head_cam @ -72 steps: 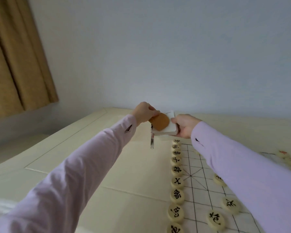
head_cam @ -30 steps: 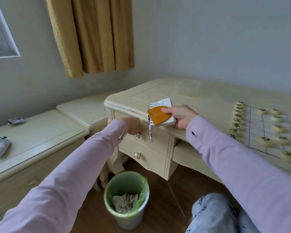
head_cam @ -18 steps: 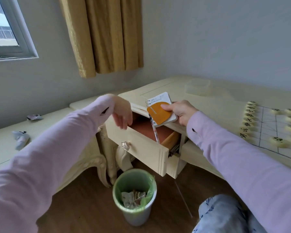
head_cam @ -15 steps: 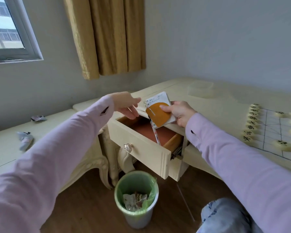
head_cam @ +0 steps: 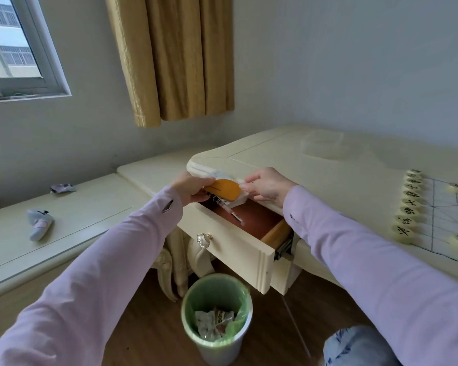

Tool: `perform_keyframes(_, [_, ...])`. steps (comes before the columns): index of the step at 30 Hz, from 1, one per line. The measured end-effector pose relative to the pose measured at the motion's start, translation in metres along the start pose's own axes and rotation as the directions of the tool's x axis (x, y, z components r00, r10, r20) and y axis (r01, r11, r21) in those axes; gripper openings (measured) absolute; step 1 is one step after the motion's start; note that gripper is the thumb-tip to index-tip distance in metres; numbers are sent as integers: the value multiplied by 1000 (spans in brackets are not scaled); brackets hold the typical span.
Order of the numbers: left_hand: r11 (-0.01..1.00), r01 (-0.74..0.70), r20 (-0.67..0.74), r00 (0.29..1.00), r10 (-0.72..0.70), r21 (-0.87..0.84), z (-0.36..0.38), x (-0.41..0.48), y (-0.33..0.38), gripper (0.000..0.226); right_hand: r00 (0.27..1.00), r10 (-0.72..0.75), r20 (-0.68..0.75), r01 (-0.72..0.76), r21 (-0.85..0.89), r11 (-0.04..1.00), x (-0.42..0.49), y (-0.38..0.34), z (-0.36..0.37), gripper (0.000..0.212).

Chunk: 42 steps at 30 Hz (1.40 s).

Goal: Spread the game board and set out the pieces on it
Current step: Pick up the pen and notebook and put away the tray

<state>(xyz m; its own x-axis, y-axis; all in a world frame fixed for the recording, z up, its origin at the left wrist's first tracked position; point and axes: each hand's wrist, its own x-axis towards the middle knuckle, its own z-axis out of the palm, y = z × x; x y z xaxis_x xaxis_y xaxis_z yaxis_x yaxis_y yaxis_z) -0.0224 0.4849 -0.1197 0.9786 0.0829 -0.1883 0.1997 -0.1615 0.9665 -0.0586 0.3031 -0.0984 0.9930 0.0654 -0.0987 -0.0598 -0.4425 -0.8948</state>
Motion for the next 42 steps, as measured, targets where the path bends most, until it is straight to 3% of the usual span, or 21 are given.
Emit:
perform_keyframes(3, [997, 64, -83, 995, -61, 34, -7, 4, -3, 23, 989, 75, 130, -67, -60, 996, -10, -1, 1, 30])
perform_keyframes(6, [967, 140, -137, 984, -113, 211, -14, 5, -1, 21, 931, 164, 327, -112, -172, 979, -25, -5, 2, 31])
perform_keyframes(12, [921, 139, -142, 985, -92, 365, -1, 2, 6, 21, 917, 200, 346, -126, -225, 966, -27, -8, 6, 27])
perform_keyframes(16, [916, 118, -101, 991, -86, 384, 21, 9, 3, 18, 911, 212, 355, -167, -152, 974, -29, 0, 1, 21])
perform_keyframes(18, [848, 44, -70, 997, -8, 528, 31, 11, -3, 22, 934, 188, 305, -149, -147, 978, -28, 0, -4, 23])
perform_keyframes(20, [705, -31, -86, 988, 131, 709, 34, 6, -3, 36, 949, 160, 270, -120, -158, 980, -27, -3, -8, 25])
perform_keyframes(23, [631, -24, -158, 960, 231, 775, 22, 0, 10, 29, 905, 186, 382, -153, -114, 982, -29, -7, -5, 26])
perform_keyframes(25, [650, 48, -161, 980, 115, 758, 11, -2, 19, 25, 847, 201, 493, -155, -132, 979, -32, -7, 1, 29])
perform_keyframes(27, [633, 167, -89, 984, -153, 756, 3, -13, 21, 34, 793, 219, 569, -116, -211, 971, -35, -7, 10, 32])
perform_keyframes(30, [594, 205, 14, 940, -342, 778, 1, -25, 18, 35, 782, 237, 576, -72, -294, 953, -34, -10, 20, 36])
perform_keyframes(34, [697, 199, 50, 946, -319, 689, 5, -17, 11, 32, 826, 245, 508, -66, -344, 937, -30, -9, 21, 38])
perform_keyframes(38, [806, 105, 30, 988, -151, 583, 23, -3, 3, 24, 889, 235, 392, -62, -405, 912, -20, 1, 14, 23])
perform_keyframes(40, [860, 63, 35, 995, -94, 506, 36, 2, 1, 18, 931, 204, 304, -18, -520, 854, -16, 5, 8, 26])
perform_keyframes(42, [909, 14, 60, 997, -43, 418, 49, 6, 4, 18, 958, 159, 240, 48, -679, 733, -17, 6, 2, 29])
